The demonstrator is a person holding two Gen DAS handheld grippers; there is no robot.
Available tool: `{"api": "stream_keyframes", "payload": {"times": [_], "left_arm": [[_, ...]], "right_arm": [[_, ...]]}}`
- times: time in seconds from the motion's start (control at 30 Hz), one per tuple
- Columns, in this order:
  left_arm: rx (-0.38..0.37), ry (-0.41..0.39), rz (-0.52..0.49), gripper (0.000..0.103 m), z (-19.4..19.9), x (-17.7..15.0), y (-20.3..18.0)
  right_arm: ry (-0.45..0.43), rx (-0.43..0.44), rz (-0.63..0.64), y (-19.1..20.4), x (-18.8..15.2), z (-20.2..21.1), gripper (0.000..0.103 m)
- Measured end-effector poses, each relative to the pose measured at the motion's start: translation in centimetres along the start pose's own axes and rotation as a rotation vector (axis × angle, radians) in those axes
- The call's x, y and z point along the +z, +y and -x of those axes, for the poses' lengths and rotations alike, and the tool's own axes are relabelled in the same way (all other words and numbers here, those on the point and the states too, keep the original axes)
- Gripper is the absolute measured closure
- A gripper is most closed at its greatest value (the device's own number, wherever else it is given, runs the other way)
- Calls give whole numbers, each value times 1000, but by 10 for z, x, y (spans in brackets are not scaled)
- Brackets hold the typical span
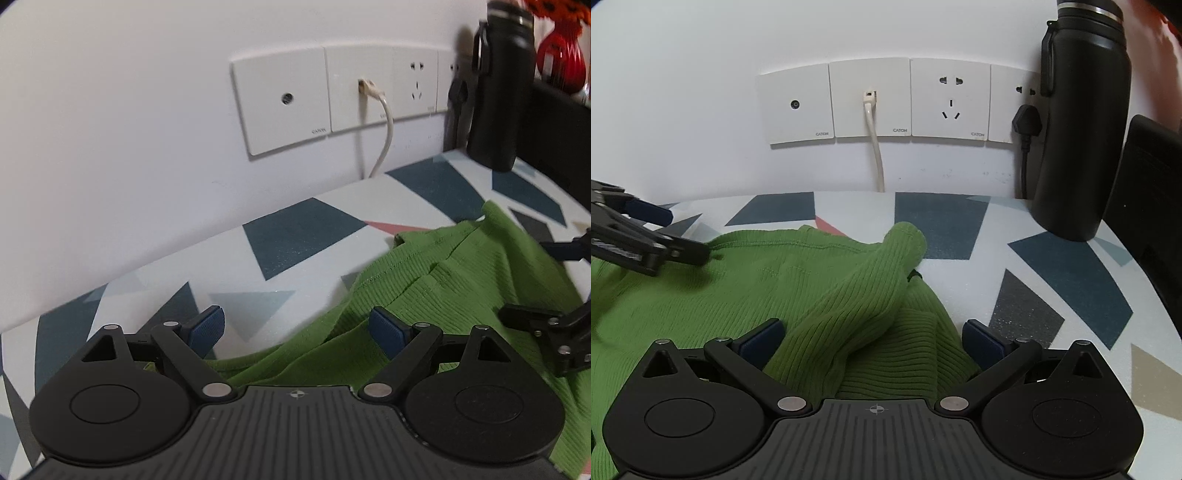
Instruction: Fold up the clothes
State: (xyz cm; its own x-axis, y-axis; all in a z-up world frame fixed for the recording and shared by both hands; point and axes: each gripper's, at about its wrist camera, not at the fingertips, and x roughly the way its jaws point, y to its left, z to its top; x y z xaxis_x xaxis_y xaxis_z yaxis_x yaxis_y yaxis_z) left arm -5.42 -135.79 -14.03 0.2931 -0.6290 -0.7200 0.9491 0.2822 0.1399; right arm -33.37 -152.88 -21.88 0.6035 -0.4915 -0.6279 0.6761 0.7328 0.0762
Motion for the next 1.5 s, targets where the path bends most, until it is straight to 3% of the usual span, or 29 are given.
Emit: {"api": "stream_keyframes", "payload": {"times": [0.2, 0.37, 0.4, 0.5, 0.7, 0.9, 1.03, 1.07, 1.17, 1.3, 1.33, 1.37, 1.43, 1.5], "left_arm": [[96, 42, 29, 13, -11, -6, 23], [329, -19, 15, 15, 1, -10, 57], [321, -23, 55, 15, 6, -11, 67], [203, -19, 124, 15, 21, -19, 85], [127, 35, 32, 15, 34, -41, 89], [287, 61, 18, 15, 15, -46, 108], [499, 39, 46, 15, 20, -43, 138], [516, 24, 78, 15, 25, -44, 147], [406, -25, 213, 15, 47, -51, 165], [209, -61, 285, 17, 71, -68, 165], [167, -71, 288, 27, 75, -74, 163], [126, -84, 281, 44, 80, -79, 160], [83, -117, 272, 63, 89, -89, 157], [67, -178, 258, 67, 98, -94, 148]], "right_arm": [[-2, 3, 0, -1, 0, 0, 1], [-2, 5, -2, -1, 0, 0, 1], [-2, 5, -2, -1, 0, 0, 1], [-2, 7, -3, -2, 0, -1, 1], [-2, 6, -3, -1, 0, -1, 1], [-3, 10, -7, -2, -1, -1, 1], [-2, 12, -8, -2, -1, -1, 1], [-2, 12, -9, -2, -1, -1, 1], [-2, 12, -9, -2, -1, -1, 1], [-7, 26, -15, -4, 2, 1, 1], [-11, 32, -14, -4, 6, 3, 1], [-16, 39, -13, -5, 9, 4, 1], [-25, 51, -11, -7, 16, 7, 1], [-34, 63, -9, -8, 23, 10, 6]]}}
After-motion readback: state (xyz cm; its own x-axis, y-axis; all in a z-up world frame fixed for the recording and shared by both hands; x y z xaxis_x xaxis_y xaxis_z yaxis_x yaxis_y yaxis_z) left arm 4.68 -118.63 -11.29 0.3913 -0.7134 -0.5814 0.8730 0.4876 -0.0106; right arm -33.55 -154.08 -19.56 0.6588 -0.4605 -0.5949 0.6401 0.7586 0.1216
